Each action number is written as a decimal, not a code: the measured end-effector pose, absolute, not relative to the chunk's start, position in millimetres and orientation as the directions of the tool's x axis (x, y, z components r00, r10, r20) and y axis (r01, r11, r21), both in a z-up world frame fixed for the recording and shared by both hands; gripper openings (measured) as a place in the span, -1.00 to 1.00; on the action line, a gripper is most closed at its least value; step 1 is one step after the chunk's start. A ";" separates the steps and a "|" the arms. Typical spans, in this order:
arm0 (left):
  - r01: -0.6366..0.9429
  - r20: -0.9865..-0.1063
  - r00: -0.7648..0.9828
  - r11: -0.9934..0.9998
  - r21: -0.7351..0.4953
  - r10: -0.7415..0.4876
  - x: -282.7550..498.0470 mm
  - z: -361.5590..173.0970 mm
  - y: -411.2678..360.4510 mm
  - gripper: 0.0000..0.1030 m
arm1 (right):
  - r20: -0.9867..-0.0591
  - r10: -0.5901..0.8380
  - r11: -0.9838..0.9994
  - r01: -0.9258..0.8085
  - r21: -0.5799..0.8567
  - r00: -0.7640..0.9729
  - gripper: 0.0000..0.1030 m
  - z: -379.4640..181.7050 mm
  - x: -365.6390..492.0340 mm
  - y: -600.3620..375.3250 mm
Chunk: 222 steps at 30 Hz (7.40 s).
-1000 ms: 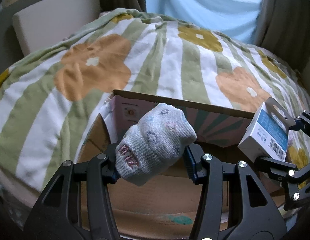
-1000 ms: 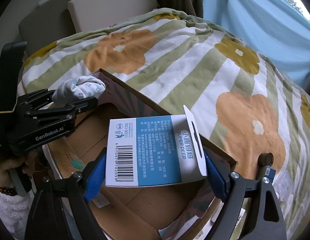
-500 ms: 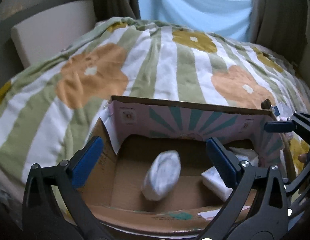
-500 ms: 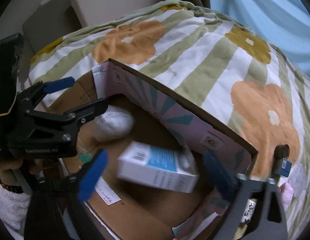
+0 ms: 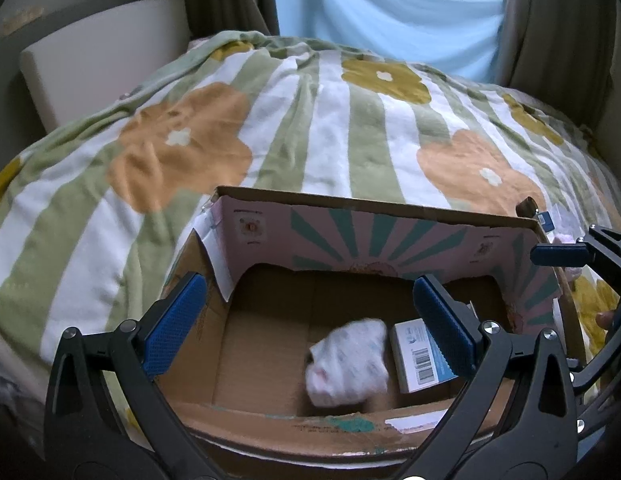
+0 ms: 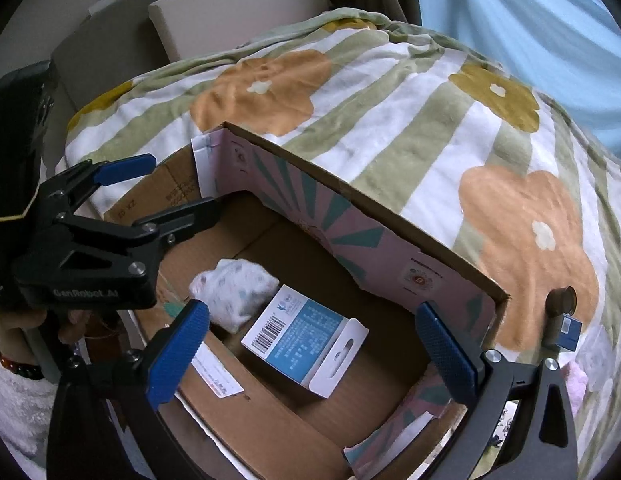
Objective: Organize objects
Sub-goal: 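Lift both tools out of the cardboard box back toward the items, then grasp the printed tissue pack with the left tool while the right tool grasps the clear case, then carry the tissue pack and clear case over the cardboard box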
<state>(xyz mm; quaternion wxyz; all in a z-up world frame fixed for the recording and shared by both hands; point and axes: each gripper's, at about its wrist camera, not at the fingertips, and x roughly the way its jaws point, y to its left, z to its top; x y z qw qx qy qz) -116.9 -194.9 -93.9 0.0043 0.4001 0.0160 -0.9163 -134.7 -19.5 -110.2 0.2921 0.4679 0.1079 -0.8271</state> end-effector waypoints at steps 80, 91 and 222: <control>-0.087 -0.774 -0.631 -0.996 0.003 0.052 -88.7 -93.7 143.4 0.99 | -0.789 -0.303 -0.880 0.475 0.016 -0.534 0.99 -81.0 -180.1 330.0; 0.001 -0.792 -0.609 -0.999 0.044 -0.036 -100.7 -156.6 155.4 0.99 | -0.805 -0.342 -0.816 0.578 -0.002 -0.485 0.99 -141.7 -212.8 342.0; 0.071 -0.802 -0.597 -0.997 -0.024 -0.023 -147.4 -120.0 -204.6 0.14 | -0.836 -0.357 -0.772 0.636 0.014 -0.416 0.01 -102.1 -159.8 -23.5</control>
